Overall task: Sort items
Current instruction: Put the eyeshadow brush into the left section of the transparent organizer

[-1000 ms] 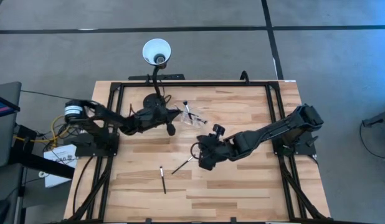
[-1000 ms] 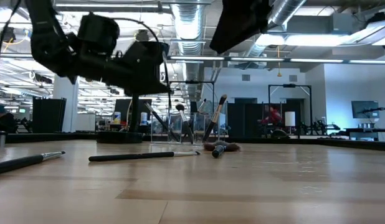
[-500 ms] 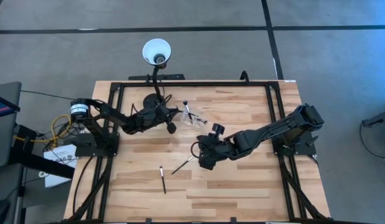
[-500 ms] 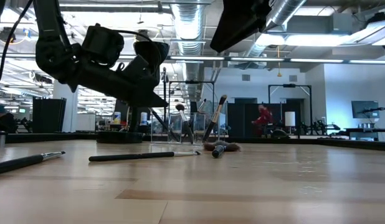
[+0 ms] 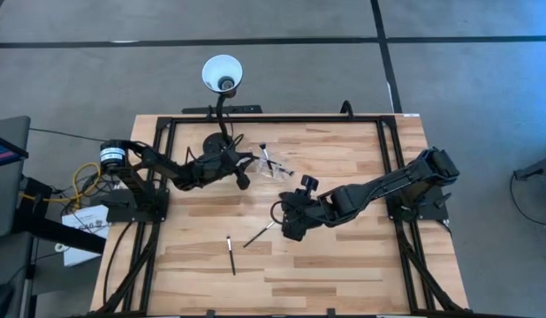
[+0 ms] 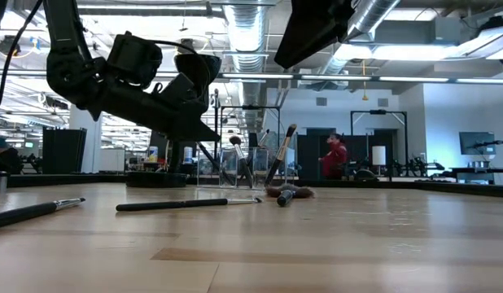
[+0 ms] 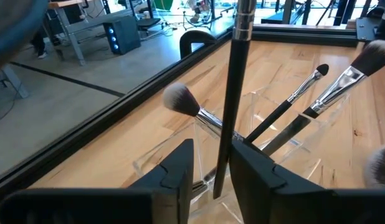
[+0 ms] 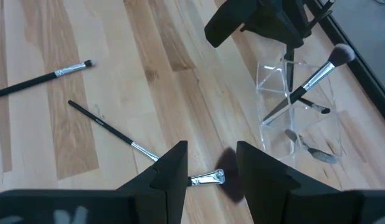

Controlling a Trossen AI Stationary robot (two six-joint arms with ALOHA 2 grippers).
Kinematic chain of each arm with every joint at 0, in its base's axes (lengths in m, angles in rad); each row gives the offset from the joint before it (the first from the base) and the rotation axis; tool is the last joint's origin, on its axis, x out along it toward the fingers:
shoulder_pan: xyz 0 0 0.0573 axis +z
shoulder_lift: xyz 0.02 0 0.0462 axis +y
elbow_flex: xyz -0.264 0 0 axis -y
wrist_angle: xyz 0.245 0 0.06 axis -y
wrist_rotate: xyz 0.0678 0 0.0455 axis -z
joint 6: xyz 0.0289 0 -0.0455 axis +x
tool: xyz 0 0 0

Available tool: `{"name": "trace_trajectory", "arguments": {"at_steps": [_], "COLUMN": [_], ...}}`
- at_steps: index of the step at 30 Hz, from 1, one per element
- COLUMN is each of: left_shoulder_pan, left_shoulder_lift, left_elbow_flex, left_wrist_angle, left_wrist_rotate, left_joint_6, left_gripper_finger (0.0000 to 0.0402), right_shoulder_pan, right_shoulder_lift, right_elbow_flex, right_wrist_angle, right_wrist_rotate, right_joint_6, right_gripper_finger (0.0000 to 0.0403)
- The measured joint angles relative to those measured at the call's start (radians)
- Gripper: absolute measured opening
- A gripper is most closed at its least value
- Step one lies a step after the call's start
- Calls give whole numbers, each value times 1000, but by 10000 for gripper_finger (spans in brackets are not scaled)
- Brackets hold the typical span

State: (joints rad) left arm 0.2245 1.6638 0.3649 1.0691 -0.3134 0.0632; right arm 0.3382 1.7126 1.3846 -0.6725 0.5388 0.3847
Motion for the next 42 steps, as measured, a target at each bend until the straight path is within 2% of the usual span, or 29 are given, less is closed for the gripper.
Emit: {"name": "trace_trajectory", "arguments": {"at_steps": [6,15,19,21,24,30,32,35,42], "left_shoulder_pan": [0,0,0,0,0,0,0,0,0], "left_shoulder_lift": [0,0,0,0,0,0,0,0,0], "left_elbow_flex": [0,0,0,0,0,0,0,0,-1], "left_wrist_angle": [-1,-3,-3,-3,-3,-3,-2,-2,-2], "left_wrist_rotate": [0,-45,-45,-45,-45,-45,-45,-45,-45], "left_joint_6": [0,0,-19,-21,-22,-23,-23,-23,-24], "left_gripper_finger": [120,183,192,186,155,38,14,20,60], "right_shoulder_pan": [0,0,0,0,0,0,0,0,0], "right_shoulder_lift": [0,0,0,0,0,0,0,0,0], "right_elbow_flex": [0,0,0,0,0,0,0,0,0], "right_wrist_angle": [0,0,0,0,0,0,1,0,1], "right_wrist_rotate": [0,0,0,0,0,0,0,0,0], "right_joint_6": [0,0,0,0,0,0,0,0,-1], "right_gripper_finger": [127,127,127,127,127,127,127,127,127]}}
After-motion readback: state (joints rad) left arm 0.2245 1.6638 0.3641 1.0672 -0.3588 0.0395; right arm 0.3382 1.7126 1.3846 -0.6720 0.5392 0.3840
